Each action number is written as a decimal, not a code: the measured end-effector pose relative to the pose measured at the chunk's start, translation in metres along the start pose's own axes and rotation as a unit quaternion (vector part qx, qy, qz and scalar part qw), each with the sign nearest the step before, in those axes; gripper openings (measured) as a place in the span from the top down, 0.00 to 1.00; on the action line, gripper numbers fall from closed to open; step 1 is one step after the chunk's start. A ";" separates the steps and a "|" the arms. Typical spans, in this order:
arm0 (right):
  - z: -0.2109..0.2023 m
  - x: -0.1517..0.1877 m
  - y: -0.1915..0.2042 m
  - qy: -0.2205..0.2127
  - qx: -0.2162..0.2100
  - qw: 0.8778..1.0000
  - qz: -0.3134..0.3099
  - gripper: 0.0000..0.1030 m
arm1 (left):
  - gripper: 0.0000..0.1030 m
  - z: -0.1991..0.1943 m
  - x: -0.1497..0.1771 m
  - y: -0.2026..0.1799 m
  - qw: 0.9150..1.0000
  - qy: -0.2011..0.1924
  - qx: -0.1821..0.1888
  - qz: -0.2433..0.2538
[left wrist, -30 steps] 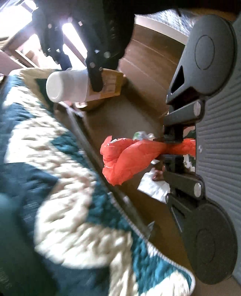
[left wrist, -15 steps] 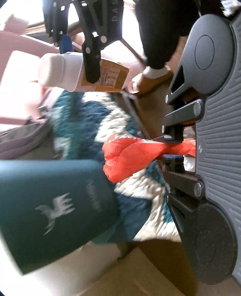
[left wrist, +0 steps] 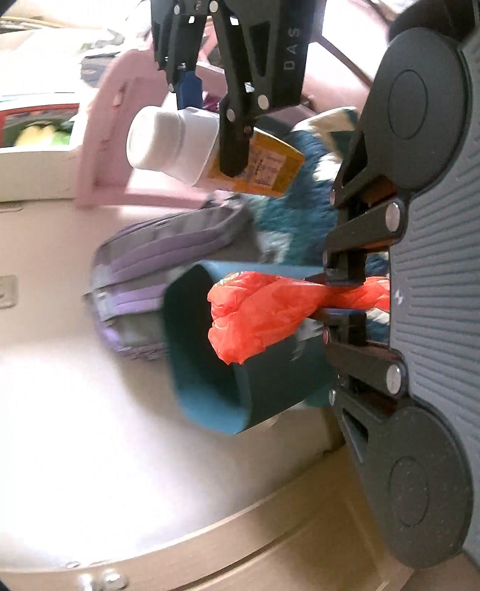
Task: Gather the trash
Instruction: 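Carry the red bag and yogurt bottle up over the teal bin with both tools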
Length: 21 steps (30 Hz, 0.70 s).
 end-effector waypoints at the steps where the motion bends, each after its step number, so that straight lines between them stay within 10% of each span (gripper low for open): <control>1: 0.001 -0.008 -0.003 -0.006 0.002 1.000 0.001 0.57 | 0.91 -0.003 -0.009 0.001 1.000 -0.009 -0.001 -0.004; 21: 0.094 -0.074 -0.028 -0.023 0.027 0.998 0.053 0.57 | 0.90 0.049 -0.147 0.051 0.991 -0.091 -0.045 -0.085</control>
Point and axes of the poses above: each gripper's, at about its wrist camera, not at the fingertips, and z roughly the way its jaws point, y to its left, x to its underside, the point moved 1 cm from there along z, roughly the way its jaws point, and after that the axes turned 7 degrees about -z, right-handed, at the moved point
